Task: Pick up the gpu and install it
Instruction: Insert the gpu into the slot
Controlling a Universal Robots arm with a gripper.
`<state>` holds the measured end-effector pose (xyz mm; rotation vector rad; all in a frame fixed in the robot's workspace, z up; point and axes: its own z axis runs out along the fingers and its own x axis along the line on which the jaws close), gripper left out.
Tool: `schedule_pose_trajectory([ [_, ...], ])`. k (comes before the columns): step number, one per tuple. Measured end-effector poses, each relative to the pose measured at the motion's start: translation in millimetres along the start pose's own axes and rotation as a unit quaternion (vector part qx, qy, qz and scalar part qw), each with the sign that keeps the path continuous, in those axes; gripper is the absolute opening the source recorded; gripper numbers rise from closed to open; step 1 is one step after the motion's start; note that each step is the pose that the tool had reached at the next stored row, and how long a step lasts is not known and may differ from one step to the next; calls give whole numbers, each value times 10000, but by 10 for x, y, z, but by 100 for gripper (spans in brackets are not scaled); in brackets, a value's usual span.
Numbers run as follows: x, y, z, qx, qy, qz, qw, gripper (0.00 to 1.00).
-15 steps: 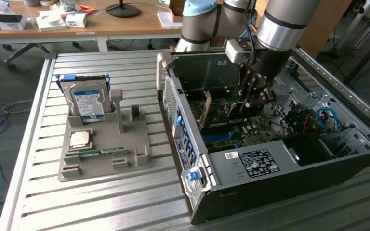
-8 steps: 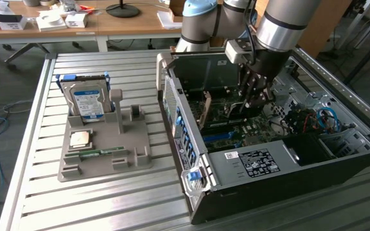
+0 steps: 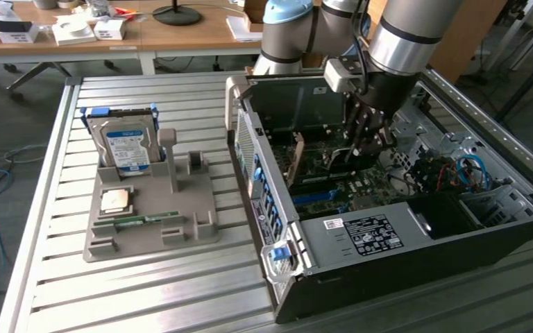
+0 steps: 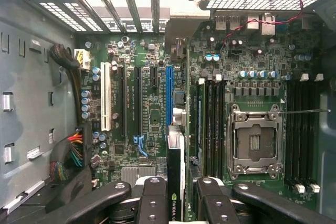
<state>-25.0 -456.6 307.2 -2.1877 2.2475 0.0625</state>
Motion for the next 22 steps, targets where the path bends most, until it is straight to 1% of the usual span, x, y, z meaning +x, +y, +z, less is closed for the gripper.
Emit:
schedule_pose_trajectory([
  [6,0,19,1,10,-1,0,10000,26],
  [11,1,52,1,37,-1,-1,10000,26],
  [16,2,54,2,40,-1,-3,10000,26],
  [22,2,56,17,60,-2,-15,10000,26],
])
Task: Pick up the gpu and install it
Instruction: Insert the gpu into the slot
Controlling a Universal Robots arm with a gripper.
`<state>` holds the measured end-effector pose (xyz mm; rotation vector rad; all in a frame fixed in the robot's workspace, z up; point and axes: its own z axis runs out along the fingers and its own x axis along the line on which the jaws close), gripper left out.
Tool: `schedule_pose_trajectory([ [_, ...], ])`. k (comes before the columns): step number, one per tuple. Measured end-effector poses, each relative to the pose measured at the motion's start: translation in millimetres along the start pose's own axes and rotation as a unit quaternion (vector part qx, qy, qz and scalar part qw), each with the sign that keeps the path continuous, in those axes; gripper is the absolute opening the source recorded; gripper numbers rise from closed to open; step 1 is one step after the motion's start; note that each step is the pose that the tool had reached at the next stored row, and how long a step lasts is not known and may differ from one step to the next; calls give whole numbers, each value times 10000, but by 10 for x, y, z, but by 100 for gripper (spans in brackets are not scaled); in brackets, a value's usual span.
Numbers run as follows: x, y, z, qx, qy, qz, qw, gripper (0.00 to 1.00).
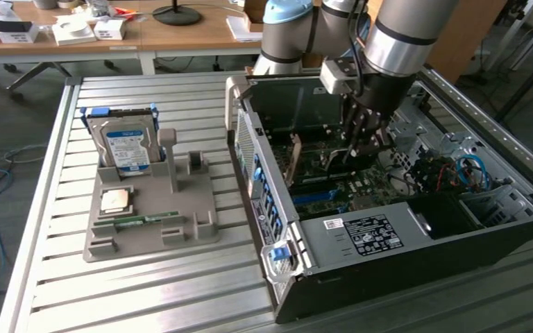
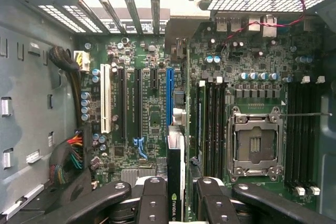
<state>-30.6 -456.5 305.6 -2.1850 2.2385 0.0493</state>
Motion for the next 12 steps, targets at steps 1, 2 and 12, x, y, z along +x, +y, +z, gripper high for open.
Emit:
schedule_pose_trajectory([
  [1,0,0,3,3,0,-2,10000,26],
  [2,0,1,6,5,0,-3,10000,26],
  [12,1,19,27,10,-1,-8,10000,26],
])
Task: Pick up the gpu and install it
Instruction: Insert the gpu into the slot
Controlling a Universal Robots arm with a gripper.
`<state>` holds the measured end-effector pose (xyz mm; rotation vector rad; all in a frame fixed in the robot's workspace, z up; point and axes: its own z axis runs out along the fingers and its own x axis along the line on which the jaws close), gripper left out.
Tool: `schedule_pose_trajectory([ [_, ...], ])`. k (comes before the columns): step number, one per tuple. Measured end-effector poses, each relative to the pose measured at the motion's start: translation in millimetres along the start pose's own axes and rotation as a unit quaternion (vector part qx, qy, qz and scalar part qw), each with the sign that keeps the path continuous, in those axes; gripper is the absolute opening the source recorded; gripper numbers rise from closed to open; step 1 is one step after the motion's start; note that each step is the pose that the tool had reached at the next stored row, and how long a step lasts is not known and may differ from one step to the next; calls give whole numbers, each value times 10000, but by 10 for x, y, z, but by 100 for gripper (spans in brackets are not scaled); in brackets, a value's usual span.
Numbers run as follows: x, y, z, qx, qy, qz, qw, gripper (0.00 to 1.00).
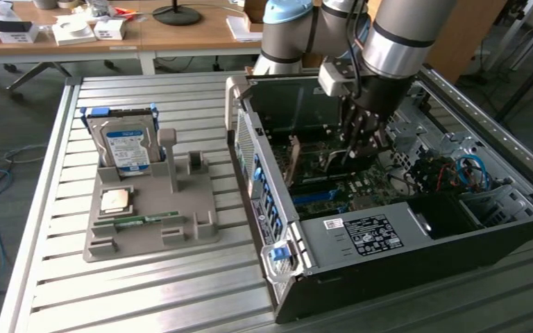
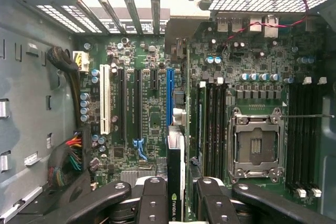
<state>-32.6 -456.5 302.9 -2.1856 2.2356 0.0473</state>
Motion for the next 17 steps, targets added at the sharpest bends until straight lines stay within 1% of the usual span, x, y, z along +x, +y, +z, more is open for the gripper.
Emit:
schedule_pose_trajectory([
  [8,2,13,32,0,2,-1,10000,26],
  [13,2,15,34,0,2,0,10000,26],
  [17,2,34,35,0,1,0,10000,26],
])
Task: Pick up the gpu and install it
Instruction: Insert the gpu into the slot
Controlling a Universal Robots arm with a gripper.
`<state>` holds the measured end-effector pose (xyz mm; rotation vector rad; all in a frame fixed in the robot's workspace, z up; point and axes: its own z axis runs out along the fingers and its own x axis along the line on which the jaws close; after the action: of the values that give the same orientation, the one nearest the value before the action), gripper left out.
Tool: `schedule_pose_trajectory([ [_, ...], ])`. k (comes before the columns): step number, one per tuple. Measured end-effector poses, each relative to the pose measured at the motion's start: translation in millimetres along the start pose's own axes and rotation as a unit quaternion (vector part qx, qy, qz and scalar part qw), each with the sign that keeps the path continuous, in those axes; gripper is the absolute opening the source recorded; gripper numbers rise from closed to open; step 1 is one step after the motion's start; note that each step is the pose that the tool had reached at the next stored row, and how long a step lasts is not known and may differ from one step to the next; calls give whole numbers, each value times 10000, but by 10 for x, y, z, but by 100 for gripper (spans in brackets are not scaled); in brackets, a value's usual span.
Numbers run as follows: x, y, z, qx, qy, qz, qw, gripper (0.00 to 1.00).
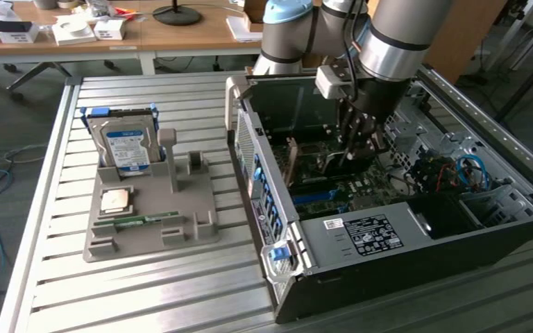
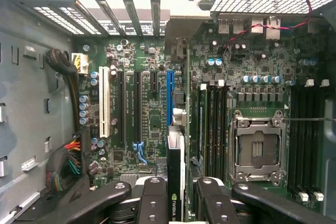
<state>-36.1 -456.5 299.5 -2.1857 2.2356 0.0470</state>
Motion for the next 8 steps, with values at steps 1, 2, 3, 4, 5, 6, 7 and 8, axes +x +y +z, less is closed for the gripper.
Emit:
schedule_pose_trajectory([
  [1,0,6,0,0,0,0,10000,26],
  [2,0,11,-1,0,1,0,10000,26],
  [3,1,17,0,0,0,0,10000,26],
  [4,1,26,0,0,0,0,10000,26],
  [5,1,35,0,0,0,0,10000,26],
  [6,1,43,0,0,1,0,10000,26],
  [7,1,50,0,0,1,0,10000,26],
  [8,1,55,0,0,0,0,10000,26],
])
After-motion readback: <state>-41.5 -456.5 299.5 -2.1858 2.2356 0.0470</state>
